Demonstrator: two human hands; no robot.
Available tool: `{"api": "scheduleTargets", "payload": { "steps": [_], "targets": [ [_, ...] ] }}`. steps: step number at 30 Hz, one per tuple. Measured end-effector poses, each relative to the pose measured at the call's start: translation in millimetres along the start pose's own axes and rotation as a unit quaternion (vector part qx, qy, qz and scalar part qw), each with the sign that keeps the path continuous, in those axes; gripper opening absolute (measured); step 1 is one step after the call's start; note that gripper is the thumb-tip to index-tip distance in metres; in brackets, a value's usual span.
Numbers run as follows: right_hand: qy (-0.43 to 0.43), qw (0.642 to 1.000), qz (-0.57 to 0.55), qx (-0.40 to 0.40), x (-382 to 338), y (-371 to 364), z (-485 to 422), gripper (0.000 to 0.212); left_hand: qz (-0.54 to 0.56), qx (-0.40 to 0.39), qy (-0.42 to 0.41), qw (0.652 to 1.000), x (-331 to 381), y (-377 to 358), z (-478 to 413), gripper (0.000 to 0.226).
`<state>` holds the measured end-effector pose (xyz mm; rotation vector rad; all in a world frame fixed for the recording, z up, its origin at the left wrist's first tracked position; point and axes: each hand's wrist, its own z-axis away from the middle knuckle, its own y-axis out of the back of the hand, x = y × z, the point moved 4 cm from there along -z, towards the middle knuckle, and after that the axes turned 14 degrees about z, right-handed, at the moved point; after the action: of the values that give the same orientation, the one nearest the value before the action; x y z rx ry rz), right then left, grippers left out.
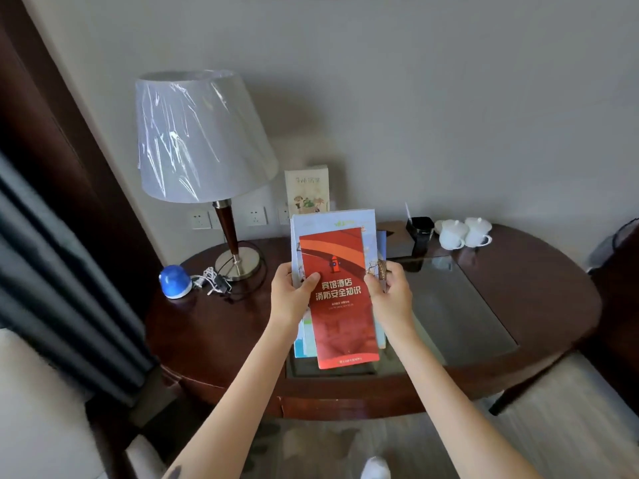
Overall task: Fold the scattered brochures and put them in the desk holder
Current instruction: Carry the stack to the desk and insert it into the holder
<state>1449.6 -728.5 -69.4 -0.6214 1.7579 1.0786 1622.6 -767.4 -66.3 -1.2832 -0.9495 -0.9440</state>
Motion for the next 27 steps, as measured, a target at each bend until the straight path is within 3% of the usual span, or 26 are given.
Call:
{"api": "scheduleTargets", "payload": {
  "steps": [6, 10, 13, 19, 27],
  "targets": [
    [-0.075, 0.995, 0.0, -0.064, 64.8, -48.7, -101.1, 0.012, -0.122, 0.061, 0.017, 0.99, -58.6, -20.7, -105.4, 0.018],
    [-0.124, 0.983, 0.052, -0.124, 109.7, -81.4, -142.1, 0.017, -0.204, 0.125, 0.059, 0.969, -103.0, -20.5, -142.7, 0.048],
    [-0.165, 0.967, 0.089, -0.174, 138.5, -106.1, -154.9, 0.019, -0.231, 0.157, 0.095, 0.956, -130.9, -15.6, -153.1, 0.052],
    [-0.204, 0.94, 0.135, -0.237, 174.9, -141.6, -171.2, 0.018, -0.262, 0.167, 0.184, 0.932, -173.7, 1.6, -180.5, 0.051],
    [-0.237, 0.923, 0.171, -0.251, 191.3, -174.3, -192.9, 0.018, -0.336, 0.13, 0.206, 0.91, -197.1, 10.1, -211.1, 0.055]
  ]
}}
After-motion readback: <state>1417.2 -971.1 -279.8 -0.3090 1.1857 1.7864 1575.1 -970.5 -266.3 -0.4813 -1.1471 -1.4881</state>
